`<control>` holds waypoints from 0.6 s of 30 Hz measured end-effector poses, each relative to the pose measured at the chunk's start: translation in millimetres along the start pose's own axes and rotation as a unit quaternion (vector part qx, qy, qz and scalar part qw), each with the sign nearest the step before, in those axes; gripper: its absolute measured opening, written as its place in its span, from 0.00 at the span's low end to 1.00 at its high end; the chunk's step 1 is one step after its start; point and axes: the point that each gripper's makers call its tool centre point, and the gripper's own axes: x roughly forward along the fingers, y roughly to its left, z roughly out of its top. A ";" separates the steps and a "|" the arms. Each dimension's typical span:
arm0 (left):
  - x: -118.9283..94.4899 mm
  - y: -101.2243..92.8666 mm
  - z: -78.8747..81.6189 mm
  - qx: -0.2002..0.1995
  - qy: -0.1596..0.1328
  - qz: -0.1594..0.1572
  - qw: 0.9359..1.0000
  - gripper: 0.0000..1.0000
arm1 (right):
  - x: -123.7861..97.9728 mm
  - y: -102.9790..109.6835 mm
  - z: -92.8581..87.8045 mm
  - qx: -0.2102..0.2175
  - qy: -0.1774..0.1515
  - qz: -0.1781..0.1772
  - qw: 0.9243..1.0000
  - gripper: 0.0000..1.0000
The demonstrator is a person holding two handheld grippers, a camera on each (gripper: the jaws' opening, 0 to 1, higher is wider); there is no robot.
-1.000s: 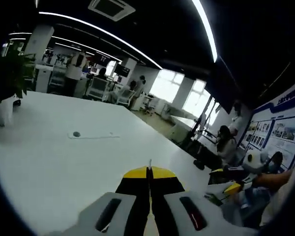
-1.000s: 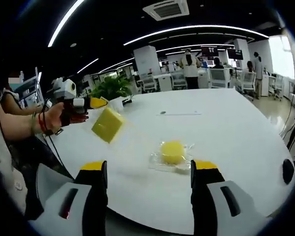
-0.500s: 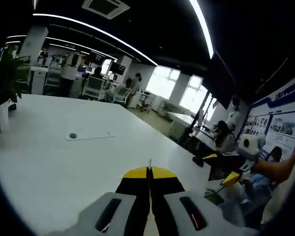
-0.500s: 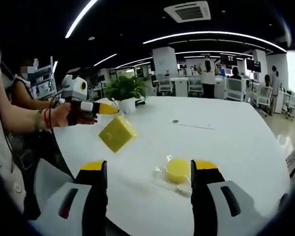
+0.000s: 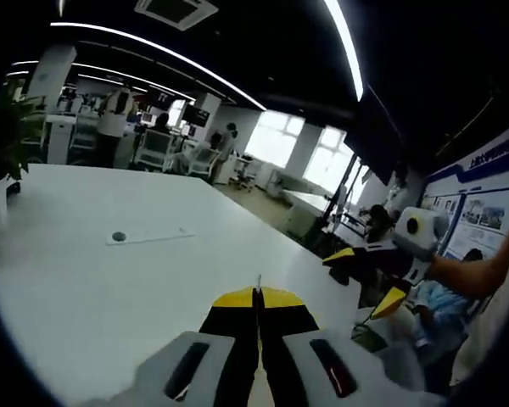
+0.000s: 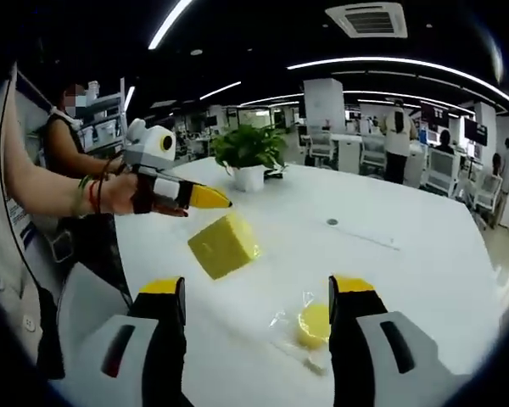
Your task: Compare the silicone blocks by pressing each to a similar depth, holding the contact briefly, and releasing to observe deformation and rebound differences across the visible hardness samples.
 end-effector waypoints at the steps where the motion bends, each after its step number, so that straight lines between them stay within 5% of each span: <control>1: 1.2 -0.7 0.4 -0.001 0.002 -0.004 1.000 0.00 | 2.8 0.2 1.1 -0.004 0.002 0.005 1.000 0.65; 18: 11.1 -10.3 0.1 0.008 0.013 -0.029 0.999 0.00 | 52.4 6.6 15.1 -0.064 0.040 0.076 0.994 0.64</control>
